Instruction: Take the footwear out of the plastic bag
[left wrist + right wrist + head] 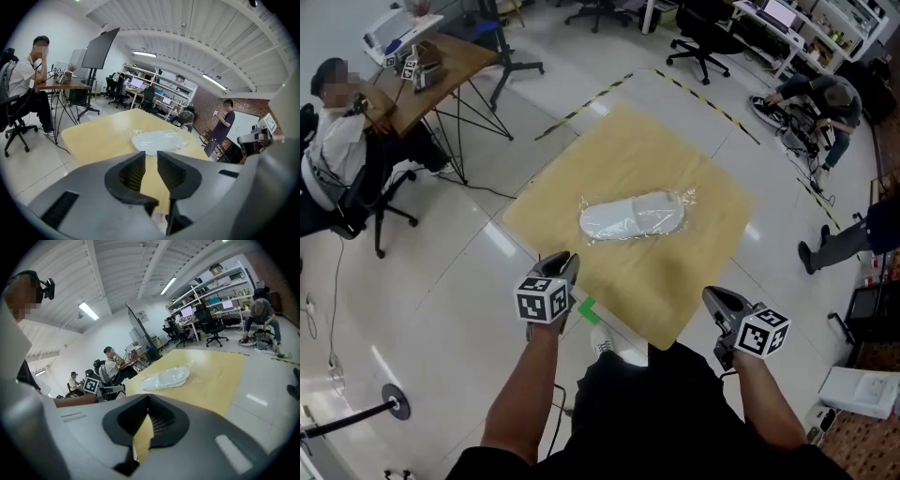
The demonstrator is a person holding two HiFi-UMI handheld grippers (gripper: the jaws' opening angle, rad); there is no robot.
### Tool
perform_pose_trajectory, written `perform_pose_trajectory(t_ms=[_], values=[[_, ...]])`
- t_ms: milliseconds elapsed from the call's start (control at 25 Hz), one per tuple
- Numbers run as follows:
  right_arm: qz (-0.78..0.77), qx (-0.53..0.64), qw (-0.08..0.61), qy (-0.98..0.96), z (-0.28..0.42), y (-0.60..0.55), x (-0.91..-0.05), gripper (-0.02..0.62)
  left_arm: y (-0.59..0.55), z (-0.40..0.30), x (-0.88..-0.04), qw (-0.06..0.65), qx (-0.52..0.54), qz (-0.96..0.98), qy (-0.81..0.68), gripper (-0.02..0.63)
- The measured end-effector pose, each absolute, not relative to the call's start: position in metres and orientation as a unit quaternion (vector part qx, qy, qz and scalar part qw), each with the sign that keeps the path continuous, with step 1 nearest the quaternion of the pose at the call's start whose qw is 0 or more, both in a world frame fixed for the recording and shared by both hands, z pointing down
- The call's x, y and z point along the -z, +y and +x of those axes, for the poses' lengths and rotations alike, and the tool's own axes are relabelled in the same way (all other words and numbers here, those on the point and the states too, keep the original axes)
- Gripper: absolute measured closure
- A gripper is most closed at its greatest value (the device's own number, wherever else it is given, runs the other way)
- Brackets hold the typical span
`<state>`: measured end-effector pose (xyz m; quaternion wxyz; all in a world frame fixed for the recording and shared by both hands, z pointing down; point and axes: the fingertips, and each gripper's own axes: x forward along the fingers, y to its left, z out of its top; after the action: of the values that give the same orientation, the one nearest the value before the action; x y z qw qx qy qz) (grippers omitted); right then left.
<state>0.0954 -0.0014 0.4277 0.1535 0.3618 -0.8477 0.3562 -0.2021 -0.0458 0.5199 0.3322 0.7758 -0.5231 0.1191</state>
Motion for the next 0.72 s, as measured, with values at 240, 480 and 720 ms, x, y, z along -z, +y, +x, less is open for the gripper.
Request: perform_pose_trajectory(t_ms=[240,480,720], values=[[0.34,-0.361,0.161,-0.853,0.093,-0.031,-0.446,0.592,-0.072,-0.186,-0.563,0.342,-0.168,0.774,-0.506,0.484],[0.331,-0.357,0.14,-0.862,0.082,-0.096,-0.454,0.568,-0.091,-0.186,-0.589,0.308,-0.262,0.776,-0.484,0.46],[0.35,-0.404,0.151,-0.831,0.09,-0.158,-0.501,0.401,-0.097,-0.18,-0.592,0.297,-0.299,0.772,-0.476,0.552]])
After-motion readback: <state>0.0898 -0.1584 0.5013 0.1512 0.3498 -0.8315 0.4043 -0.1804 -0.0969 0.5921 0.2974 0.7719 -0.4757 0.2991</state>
